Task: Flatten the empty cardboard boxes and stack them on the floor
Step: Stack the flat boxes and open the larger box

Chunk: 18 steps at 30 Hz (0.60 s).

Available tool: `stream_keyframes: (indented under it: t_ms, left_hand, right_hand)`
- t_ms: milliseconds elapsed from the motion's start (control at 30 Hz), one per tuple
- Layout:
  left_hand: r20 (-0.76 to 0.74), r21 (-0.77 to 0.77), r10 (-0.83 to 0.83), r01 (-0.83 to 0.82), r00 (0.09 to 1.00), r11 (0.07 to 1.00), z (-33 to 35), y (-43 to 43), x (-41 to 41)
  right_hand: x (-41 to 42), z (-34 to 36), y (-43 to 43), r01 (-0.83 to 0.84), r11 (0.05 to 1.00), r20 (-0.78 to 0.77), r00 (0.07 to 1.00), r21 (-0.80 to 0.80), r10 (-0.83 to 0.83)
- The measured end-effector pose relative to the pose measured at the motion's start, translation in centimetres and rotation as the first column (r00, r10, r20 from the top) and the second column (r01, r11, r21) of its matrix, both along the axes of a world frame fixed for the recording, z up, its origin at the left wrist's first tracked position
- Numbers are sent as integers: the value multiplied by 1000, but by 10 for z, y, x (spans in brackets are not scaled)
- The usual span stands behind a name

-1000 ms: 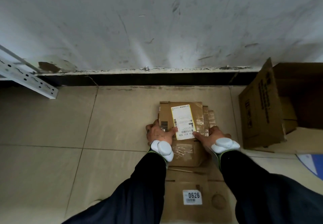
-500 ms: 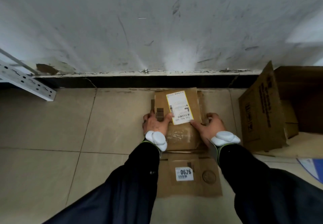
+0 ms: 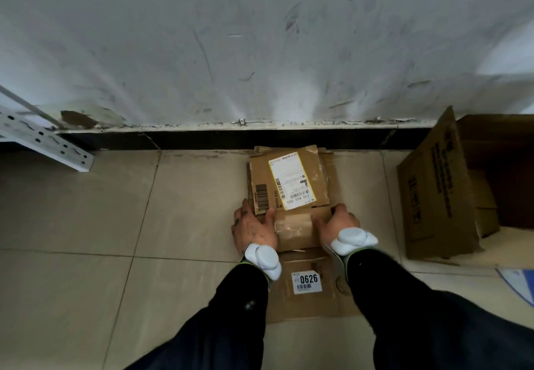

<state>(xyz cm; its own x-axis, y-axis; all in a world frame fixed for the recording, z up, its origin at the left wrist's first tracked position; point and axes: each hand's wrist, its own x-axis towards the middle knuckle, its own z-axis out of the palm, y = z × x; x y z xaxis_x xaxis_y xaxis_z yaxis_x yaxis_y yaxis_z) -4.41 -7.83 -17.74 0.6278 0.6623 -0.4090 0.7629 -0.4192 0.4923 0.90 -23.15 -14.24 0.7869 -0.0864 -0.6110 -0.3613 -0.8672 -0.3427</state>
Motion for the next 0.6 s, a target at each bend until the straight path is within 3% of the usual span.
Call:
stream_keyframes:
  t_ms: [233, 400, 500, 600]
  left_hand:
    - [9, 17, -34, 34, 999, 999, -4, 8, 9]
    - [-136, 80, -63, 75, 989, 994, 0, 8, 13]
    - [-144, 79, -43, 55, 989, 995, 8, 5, 18]
    - [-91, 208, -81, 99, 992, 973, 27, -5, 19]
  right_hand:
    - [13, -3, -6, -66, 994, 80, 995, 88, 59]
    - [13, -6, 4, -72, 997, 98, 993, 21, 69]
    - [8, -2, 14, -62, 997, 74, 995, -35, 64]
    - [7, 10, 19, -60, 998, 62, 996, -33, 61]
